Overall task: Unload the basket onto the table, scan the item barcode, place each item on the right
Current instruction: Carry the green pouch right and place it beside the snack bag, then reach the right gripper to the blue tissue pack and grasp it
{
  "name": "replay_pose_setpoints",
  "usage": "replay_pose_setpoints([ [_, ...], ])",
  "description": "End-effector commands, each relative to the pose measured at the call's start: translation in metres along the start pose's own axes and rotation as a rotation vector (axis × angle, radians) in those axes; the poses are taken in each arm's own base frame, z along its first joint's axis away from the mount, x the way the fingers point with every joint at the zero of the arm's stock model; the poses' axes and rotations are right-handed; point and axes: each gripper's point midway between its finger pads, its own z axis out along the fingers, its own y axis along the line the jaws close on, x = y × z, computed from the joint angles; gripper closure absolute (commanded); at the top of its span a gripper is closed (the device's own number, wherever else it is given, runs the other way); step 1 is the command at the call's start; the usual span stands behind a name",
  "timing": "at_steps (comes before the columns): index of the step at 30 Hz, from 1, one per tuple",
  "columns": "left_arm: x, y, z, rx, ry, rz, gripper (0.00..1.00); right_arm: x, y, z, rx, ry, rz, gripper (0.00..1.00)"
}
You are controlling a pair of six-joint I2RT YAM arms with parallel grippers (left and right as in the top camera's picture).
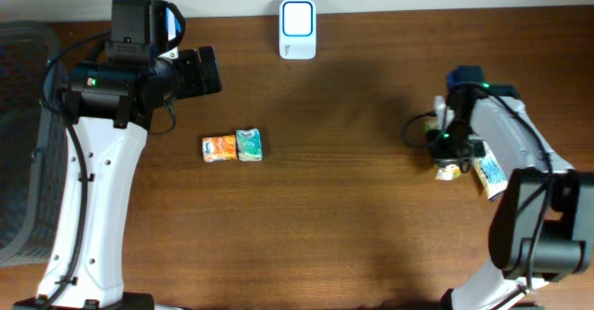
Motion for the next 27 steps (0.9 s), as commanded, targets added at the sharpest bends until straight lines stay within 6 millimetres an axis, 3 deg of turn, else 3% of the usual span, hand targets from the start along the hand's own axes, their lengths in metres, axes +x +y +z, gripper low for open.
replay_pose_setpoints([
  [1, -0.003, 0.001, -0.006, -0.003, -0.019, 0.011, 0.01, -0.006, -0.014, -0.003, 0.003, -0.038, 0.014, 0.47],
  [4, -0.003, 0.001, -0.006, -0.003, -0.019, 0.011, 0.01, -0.015, -0.01, -0.014, -0.019, -0.063, 0.015, 0.33],
  [5, -0.003, 0.001, -0.006, -0.003, -0.019, 0.011, 0.01, -0.023, -0.006, -0.026, -0.033, -0.083, 0.008, 0.28],
  [7, -0.003, 0.001, -0.006, -0.003, -0.019, 0.011, 0.01, -0.043, 0.016, -0.063, -0.094, -0.148, -0.034, 0.05],
  [9, -0.003, 0.001, -0.006, -0.004, -0.019, 0.011, 0.01, -0.059, 0.041, -0.093, -0.164, -0.212, -0.069, 0.01],
  [10, -0.003, 0.001, -0.006, -0.003, -0.019, 0.011, 0.01, -0.071, 0.065, -0.114, -0.229, -0.267, -0.076, 0.01],
  [12, -0.003, 0.001, -0.006, -0.003, -0.019, 0.011, 0.01, -0.082, 0.102, -0.137, -0.344, -0.329, -0.103, 0.01],
  [16, -0.003, 0.001, -0.006, -0.003, -0.019, 0.011, 0.01, -0.092, 0.188, -0.161, -0.605, -0.404, -0.199, 0.02],
  [18, -0.003, 0.001, -0.006, -0.003, -0.019, 0.011, 0.01, -0.093, 0.225, -0.16, -0.673, -0.42, -0.25, 0.01],
  [22, -0.003, 0.001, -0.006, -0.003, -0.019, 0.011, 0.01, -0.092, 0.301, -0.128, -0.701, -0.381, -0.286, 0.0],
  [25, -0.003, 0.001, -0.006, -0.003, -0.019, 0.011, 0.01, -0.09, 0.343, -0.105, -0.73, -0.349, -0.272, 0.13],
  [27, -0.003, 0.001, -0.006, -0.003, -0.019, 0.011, 0.01, -0.092, 0.361, -0.084, -0.705, -0.332, -0.215, 0.2],
])
